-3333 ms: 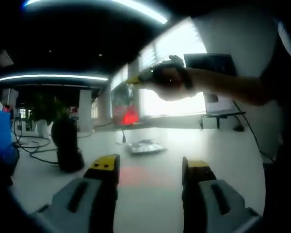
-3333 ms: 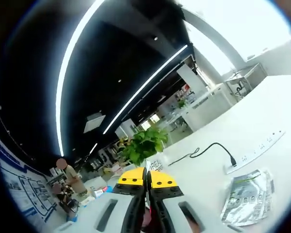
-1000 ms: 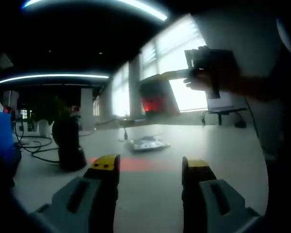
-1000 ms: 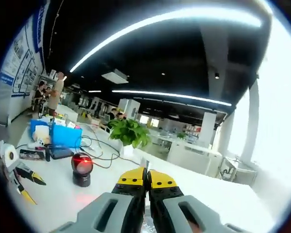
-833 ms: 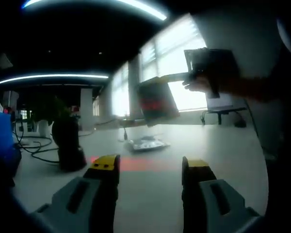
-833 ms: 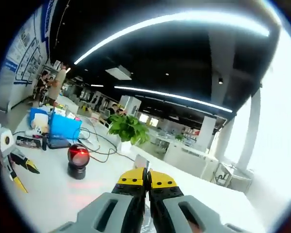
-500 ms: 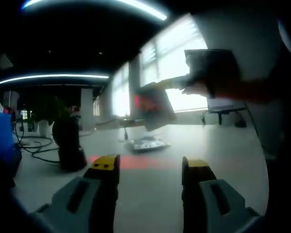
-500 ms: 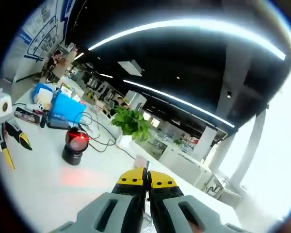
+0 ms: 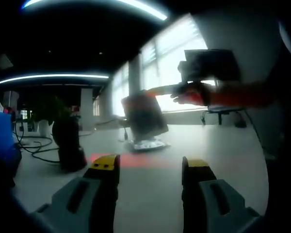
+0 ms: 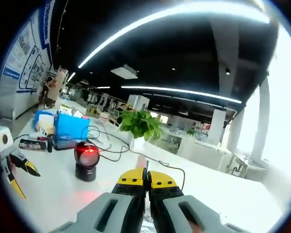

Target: Clip sheet goods on table flip sheet goods clip sheet goods scan sheet goods put sheet goods back to table

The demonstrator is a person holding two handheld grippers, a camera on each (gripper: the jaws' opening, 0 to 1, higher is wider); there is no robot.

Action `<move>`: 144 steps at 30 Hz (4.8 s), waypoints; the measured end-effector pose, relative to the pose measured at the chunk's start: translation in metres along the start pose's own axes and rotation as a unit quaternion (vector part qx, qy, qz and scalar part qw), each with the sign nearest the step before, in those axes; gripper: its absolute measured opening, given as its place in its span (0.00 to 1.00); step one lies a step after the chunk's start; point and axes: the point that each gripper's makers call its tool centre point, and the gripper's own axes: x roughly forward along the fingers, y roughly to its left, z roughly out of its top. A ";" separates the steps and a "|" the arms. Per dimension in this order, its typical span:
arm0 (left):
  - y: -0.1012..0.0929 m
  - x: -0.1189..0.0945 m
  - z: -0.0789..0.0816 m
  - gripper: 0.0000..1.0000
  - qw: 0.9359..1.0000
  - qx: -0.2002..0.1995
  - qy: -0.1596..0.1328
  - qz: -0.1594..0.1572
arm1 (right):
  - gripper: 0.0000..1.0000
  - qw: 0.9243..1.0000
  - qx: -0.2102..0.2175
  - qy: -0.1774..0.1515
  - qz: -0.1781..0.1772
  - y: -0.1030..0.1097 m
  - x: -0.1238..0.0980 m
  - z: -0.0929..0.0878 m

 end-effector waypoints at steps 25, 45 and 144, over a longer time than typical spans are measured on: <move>0.002 0.000 -0.002 0.44 1.000 0.000 0.002 -0.001 | 0.00 0.993 0.045 0.098 -0.056 -0.089 0.040 -0.103; 0.009 -0.001 -0.003 0.44 1.000 -0.001 0.003 -0.002 | 0.00 0.987 -0.022 0.148 -0.060 -0.103 0.050 -0.147; -0.007 0.002 -0.002 0.44 1.000 0.000 0.009 -0.005 | 0.74 0.963 0.170 0.210 0.017 -0.033 0.047 -0.204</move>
